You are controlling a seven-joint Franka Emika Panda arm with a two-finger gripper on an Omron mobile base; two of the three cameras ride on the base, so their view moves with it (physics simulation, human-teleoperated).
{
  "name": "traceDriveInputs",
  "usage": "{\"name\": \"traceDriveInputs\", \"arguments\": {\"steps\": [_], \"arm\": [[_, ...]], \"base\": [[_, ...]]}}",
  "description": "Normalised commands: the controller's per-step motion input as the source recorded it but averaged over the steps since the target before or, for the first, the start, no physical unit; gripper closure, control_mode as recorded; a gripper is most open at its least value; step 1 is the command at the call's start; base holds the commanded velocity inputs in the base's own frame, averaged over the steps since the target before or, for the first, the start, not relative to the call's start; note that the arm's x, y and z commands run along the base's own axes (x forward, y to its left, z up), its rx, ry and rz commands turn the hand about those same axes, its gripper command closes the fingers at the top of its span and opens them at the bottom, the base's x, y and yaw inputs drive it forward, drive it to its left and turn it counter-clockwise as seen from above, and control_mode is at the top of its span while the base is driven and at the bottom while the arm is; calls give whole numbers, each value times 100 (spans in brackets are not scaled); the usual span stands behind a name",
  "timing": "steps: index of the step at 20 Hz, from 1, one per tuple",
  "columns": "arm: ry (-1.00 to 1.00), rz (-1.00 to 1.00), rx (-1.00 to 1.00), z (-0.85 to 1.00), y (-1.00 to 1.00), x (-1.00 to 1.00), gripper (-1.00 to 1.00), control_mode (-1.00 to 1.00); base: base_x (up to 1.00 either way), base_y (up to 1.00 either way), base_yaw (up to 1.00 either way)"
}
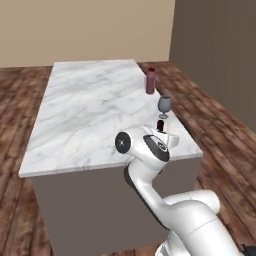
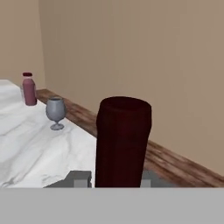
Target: There is a wine glass and glass cup on the dining counter. Place the wine bottle next to the wine glass and the juice bottle next to the glass cup.
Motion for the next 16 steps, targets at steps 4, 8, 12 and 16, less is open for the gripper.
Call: {"name": "traceDriveInputs", "arguments": {"steps": [4,8,12,16], "arm": [[0,0,0,0,0,0,100,100],[0,0,0,0,0,0,100,100],[0,0,0,0,0,0,100,100],[0,0,0,0,0,0,100,100]], "base": [[35,-47,10],[42,-45,9],[44,-46,8],[45,-45,7]]}}
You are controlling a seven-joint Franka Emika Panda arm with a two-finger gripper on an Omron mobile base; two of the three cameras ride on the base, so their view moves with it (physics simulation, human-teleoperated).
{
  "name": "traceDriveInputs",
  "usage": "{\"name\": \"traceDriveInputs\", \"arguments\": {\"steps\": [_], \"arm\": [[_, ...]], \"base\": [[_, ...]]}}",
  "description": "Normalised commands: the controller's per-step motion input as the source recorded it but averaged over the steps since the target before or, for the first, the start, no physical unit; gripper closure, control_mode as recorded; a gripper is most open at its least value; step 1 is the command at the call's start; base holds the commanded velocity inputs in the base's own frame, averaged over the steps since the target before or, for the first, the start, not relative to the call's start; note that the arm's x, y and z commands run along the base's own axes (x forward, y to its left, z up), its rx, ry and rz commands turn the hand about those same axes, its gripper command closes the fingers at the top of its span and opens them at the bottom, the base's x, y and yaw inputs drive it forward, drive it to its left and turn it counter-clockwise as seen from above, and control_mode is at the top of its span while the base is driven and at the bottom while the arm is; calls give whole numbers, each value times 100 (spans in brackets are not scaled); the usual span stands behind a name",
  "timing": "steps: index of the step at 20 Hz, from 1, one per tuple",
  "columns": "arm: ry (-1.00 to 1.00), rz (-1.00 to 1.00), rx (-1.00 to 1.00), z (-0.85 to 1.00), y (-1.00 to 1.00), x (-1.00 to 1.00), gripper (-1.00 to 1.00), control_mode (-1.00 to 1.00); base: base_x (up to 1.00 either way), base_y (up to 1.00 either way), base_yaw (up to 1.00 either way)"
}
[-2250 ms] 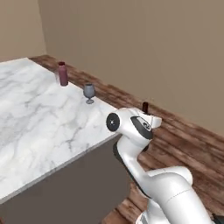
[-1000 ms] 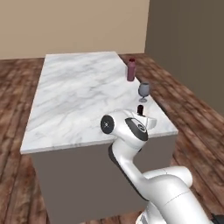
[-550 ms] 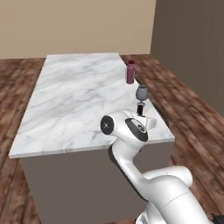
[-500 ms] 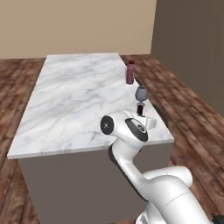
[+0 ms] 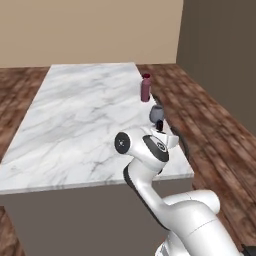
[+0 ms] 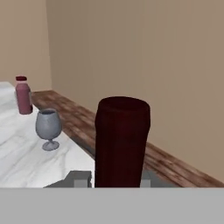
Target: There is a wine glass and glass cup on the dining counter. Place the wine bottle next to the wine glass and the juice bottle next to the glass cup.
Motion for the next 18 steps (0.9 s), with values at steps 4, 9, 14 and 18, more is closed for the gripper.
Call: {"name": "traceDriveInputs", "arguments": {"steps": [4,9,14,18], "arm": [[0,0,0,0,0,0,100,100],[0,0,0,0,0,0,100,100],[0,0,0,0,0,0,100,100],[0,0,0,0,0,0,100,100]], "base": [[55,-36,10],[51,-27,12],[28,-17,7],[0,-3,0]]}}
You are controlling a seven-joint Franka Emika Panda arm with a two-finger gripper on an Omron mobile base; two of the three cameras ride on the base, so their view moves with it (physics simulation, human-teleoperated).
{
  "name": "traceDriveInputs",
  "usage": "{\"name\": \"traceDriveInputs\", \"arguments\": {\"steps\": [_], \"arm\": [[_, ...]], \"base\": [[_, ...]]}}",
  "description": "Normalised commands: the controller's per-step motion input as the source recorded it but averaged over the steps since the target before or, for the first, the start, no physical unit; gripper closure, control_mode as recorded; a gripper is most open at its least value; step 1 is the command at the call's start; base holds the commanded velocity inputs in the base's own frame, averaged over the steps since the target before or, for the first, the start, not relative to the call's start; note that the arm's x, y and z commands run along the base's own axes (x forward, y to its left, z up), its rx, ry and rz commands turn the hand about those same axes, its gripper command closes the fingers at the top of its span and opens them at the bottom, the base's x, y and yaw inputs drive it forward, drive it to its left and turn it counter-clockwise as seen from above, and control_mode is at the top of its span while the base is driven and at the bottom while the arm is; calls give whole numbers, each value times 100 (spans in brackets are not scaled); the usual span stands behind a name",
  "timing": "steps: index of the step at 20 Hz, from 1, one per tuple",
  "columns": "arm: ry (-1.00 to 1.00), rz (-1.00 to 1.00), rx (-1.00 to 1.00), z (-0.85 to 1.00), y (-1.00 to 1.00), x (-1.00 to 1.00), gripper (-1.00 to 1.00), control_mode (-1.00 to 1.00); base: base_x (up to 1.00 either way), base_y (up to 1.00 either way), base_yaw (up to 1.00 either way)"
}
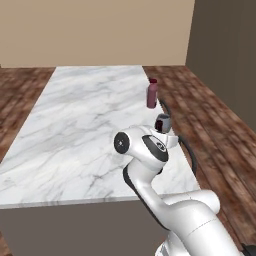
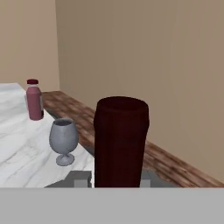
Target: There is a wine glass and glass cup on the dining counter. Place the wine bottle next to the wine glass and the juice bottle next to the glass cup.
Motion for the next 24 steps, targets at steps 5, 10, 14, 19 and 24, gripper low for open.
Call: {"name": "traceDriveInputs", "arguments": {"steps": [5,10,14,19,24], "arm": [[0,0,0,0,0,0,100,100],[0,0,0,0,0,0,100,100],[0,0,0,0,0,0,100,100],[2,0,2,0,-7,17,100,-100],[5,0,4,0,-22,54,100,-100]], "base": [[0,0,0],[0,0,0],[1,0,0],[10,-3,0],[0,0,0]]}}
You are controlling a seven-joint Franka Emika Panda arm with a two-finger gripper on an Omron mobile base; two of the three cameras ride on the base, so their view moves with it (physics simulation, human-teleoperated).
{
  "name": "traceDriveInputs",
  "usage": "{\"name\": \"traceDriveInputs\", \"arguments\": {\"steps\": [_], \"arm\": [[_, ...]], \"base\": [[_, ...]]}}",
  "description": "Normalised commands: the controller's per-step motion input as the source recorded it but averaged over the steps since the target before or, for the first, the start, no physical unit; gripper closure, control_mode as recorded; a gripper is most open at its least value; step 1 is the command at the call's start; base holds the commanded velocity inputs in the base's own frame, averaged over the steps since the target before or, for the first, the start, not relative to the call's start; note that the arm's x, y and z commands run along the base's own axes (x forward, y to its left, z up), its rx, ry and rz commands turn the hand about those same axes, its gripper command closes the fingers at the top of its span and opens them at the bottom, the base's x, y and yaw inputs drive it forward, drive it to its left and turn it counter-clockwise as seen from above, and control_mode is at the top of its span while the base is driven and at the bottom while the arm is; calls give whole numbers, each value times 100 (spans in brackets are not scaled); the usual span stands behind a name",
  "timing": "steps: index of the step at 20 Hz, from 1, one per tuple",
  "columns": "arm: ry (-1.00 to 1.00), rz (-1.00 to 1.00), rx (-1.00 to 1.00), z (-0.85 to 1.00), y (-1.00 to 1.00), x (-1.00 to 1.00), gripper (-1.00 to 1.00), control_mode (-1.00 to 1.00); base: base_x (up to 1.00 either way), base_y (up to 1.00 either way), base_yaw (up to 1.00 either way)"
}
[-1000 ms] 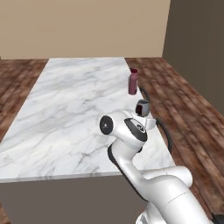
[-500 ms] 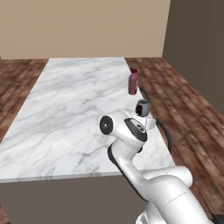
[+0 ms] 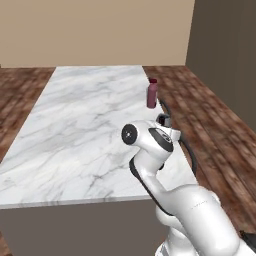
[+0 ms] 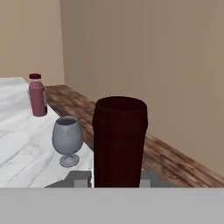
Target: There is a wine glass and glass cup on the dining counter. Place the wine bottle next to the wine glass and the juice bottle next to the glass cup.
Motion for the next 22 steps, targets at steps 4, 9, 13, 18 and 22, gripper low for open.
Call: {"name": "traceDriveInputs", "arguments": {"steps": [4,9,13,18,22], "arm": [[3,0,0,0,-28,53,100,-100],[3,0,0,-1,-30,48,100,-100],[0,0,0,-2,-36,34,100,-100],[0,0,0,-9,-35,30,100,-100],[0,4,0,-12,-28,27,100,-100]], "base": [[0,0,0],[0,0,0],[0,0,0],[0,0,0],[0,0,0]]}}
